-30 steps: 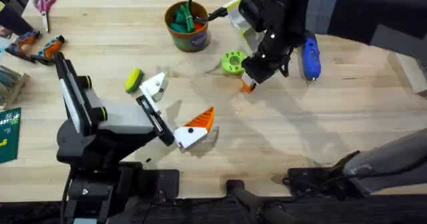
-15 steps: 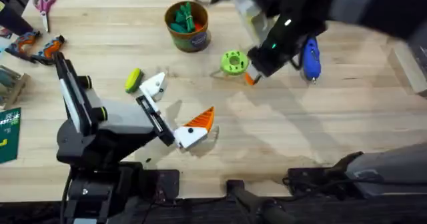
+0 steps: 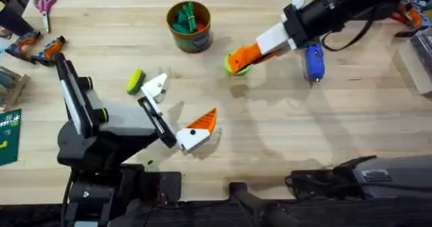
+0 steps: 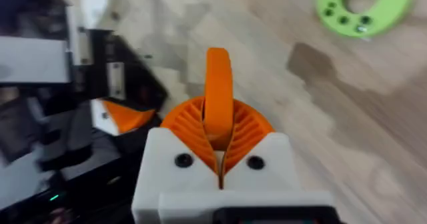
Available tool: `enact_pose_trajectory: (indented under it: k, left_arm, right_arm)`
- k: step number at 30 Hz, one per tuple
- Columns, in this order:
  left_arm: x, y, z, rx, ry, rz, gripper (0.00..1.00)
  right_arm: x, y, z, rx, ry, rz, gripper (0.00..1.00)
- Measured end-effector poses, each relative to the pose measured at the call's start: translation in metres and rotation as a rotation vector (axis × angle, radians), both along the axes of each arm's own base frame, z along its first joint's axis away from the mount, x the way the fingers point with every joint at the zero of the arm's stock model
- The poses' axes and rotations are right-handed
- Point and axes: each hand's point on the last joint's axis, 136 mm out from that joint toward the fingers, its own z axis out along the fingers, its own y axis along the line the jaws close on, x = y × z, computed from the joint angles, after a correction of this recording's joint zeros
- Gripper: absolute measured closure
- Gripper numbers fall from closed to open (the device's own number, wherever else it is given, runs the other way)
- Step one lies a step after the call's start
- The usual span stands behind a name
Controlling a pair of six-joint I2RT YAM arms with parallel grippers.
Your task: Pick up the gripper from the table and insert it into the empty holder that is missing its gripper. Then pick up a screw, insert it into the mounting hole, and use the screwdriver to tighten it. Finally, clean up the table by picking up the vegetable and placing it into the bucket.
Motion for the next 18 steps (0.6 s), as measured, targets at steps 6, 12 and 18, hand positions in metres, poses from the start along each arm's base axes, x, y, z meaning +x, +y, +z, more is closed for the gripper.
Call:
enact_pose_trajectory:
  k: [6,12,18]
  left_arm:
    - [0.0,0.0,0.0,0.0,0.0,0.0,0.016]
    - [0.0,0.0,0.0,0.0,0.0,0.0,0.015]
    - [0.0,0.0,0.0,0.0,0.0,0.0,0.016]
  right_arm:
    - [-0.004,0.021,-0.006,0.196,0.103,0.093,0.987]
    - [-0.021,0.031,-0.021,0.434,0.19,0.15,0.988]
    - [-0.018,0.034,-0.037,0.584,0.218,0.123,0.988]
